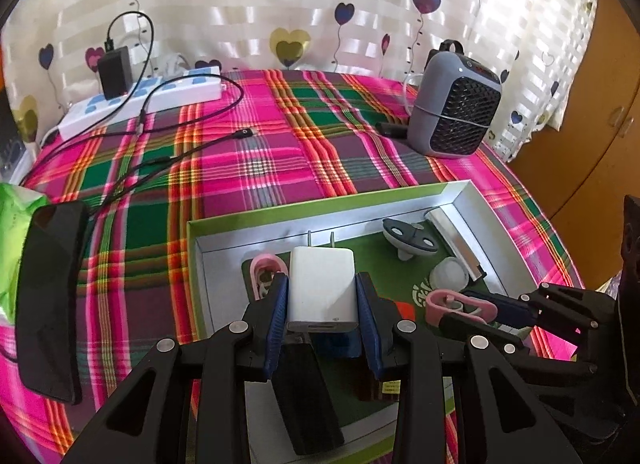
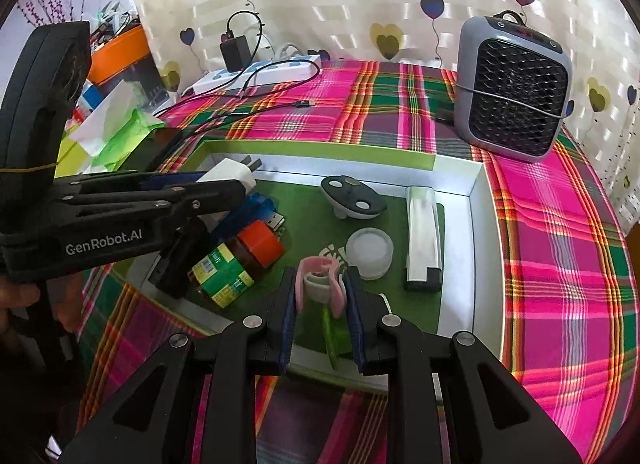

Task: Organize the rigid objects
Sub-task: 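Lower the white charger and pink clip onto the mat in the box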

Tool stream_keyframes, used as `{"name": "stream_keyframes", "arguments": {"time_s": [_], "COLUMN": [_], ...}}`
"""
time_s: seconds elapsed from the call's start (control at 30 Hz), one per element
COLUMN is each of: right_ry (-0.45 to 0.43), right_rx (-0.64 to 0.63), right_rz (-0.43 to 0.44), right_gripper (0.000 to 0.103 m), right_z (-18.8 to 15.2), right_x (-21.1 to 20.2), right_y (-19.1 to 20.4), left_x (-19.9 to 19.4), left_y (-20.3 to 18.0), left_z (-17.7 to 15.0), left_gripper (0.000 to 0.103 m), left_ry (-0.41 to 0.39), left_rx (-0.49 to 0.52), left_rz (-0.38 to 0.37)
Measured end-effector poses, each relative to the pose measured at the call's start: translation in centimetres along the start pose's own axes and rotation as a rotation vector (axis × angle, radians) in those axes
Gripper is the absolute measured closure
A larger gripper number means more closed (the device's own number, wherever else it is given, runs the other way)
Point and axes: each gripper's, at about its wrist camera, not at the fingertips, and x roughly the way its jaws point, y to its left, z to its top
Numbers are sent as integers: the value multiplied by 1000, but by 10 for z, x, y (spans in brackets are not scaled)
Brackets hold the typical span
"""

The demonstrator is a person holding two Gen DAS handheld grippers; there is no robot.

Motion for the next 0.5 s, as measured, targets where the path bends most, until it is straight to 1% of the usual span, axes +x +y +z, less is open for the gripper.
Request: {"name": "stream_keyframes", "arguments": {"time_s": [0.23, 0.33, 0.5], "right_ry": [-22, -19, -19], "right_rx": [-10, -25, -27], "right_rz": [7, -11, -16], "right_gripper": [79, 79, 79], "right_z": [2, 3, 2], "right_x": [5, 8, 10], "right_y": [3, 5, 6], "left_x": [5, 6, 7], "left_y": [1, 0, 0], "left_z": [3, 4, 4], "left_gripper": [71, 70, 70], "left_ry": [3, 6, 5], "left_rx": [1, 11, 10], "left_rz": [4, 3, 10]}}
